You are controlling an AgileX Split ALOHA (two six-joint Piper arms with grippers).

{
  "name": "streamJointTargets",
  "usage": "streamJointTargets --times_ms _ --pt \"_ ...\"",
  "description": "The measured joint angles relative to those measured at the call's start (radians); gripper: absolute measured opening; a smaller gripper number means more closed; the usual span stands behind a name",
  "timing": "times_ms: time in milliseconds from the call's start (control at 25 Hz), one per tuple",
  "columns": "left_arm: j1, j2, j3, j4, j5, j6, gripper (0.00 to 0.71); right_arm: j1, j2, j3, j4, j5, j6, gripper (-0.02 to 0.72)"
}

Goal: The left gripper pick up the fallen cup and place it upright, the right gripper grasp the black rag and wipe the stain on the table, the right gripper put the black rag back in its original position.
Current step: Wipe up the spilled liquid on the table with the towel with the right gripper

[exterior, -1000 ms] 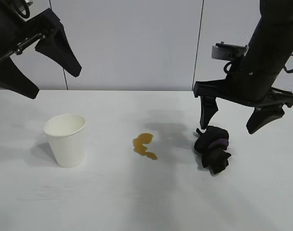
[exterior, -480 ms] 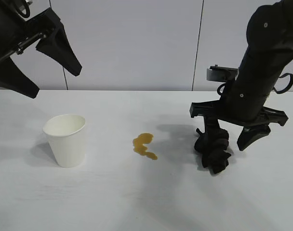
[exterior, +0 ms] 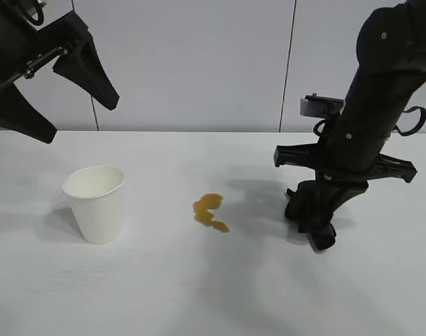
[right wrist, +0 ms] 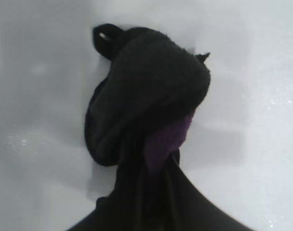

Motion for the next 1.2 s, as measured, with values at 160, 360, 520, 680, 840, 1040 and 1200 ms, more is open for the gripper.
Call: streamJointTargets --times_ms 160,360,520,680,840,1040,1200 --pt "0.0 0.0 0.0 0.0 0.0 -0.009 0.693 0.098 0.004 -0.041 0.01 -0.006 0.001 0.031" --pt "0.0 0.0 0.0 0.0 0.0 -0.01 0.693 0.162 0.08 -0.049 0.014 -0.047 0.001 0.031" --pt "0.0 0.0 0.0 0.0 0.0 -0.011 0.693 0.167 0.18 -0.049 0.013 -0.091 0.0 0.031" --pt "0.0 0.0 0.0 0.0 0.0 -0.012 0.693 0.167 0.225 -0.052 0.003 -0.111 0.006 0.031" --pt "0.0 0.0 0.0 0.0 0.0 -0.012 0.693 0.155 0.234 -0.06 -0.062 -0.125 0.098 0.031" --pt "0.0 0.0 0.0 0.011 0.0 -0.012 0.693 0.061 0.239 -0.066 -0.224 -0.148 0.235 0.031" --pt "0.0 0.0 0.0 0.013 0.0 -0.012 0.693 -0.028 0.239 -0.068 -0.268 -0.158 0.259 0.031"
